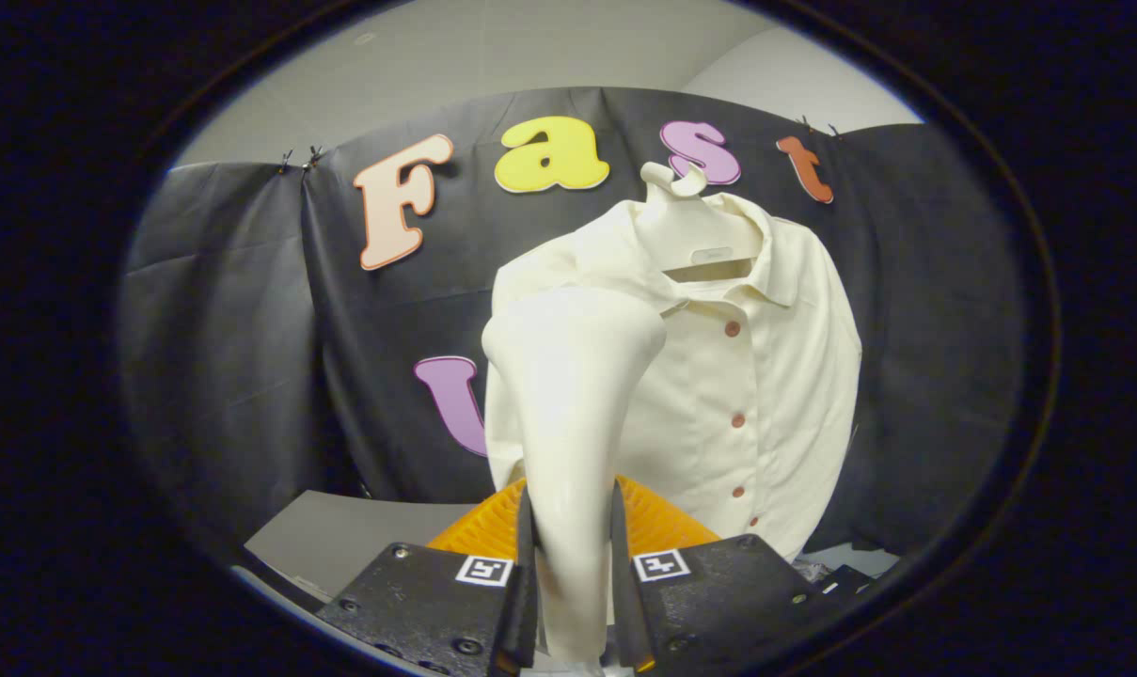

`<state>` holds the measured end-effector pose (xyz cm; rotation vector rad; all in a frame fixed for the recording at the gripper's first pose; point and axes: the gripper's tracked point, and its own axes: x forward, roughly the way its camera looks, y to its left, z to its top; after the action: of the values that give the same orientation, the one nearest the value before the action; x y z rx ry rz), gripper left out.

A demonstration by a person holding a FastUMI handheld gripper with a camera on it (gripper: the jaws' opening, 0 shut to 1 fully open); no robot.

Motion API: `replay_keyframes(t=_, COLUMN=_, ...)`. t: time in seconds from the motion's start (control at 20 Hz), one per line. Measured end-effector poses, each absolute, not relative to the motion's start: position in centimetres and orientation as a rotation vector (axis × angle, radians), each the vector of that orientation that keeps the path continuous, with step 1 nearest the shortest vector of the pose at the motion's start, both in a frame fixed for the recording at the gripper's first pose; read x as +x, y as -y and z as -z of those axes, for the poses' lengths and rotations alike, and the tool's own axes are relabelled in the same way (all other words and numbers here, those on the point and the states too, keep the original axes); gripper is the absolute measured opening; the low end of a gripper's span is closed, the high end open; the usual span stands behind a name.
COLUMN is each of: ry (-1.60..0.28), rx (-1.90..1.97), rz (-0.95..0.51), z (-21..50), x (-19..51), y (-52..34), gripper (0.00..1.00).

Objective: Iron the clothes twice with a garment steamer, once on the left side and once on the right side.

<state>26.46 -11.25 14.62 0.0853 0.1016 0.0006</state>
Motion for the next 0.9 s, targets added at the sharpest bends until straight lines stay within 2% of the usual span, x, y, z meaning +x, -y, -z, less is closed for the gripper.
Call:
replay_keyframes(t=0.1, ry=-0.114, rx=0.089, rz=0.025, z=-14.4, x=27.9, y=12.8, gripper=0.33)
replay_keyframes(t=0.35, ry=-0.142, rx=0.088, rz=-0.021, z=-12.6, x=30.1, y=13.4, gripper=0.33)
replay_keyframes(t=0.9, ry=-0.202, rx=0.043, rz=-0.073, z=-3.3, x=29.8, y=13.5, gripper=0.33)
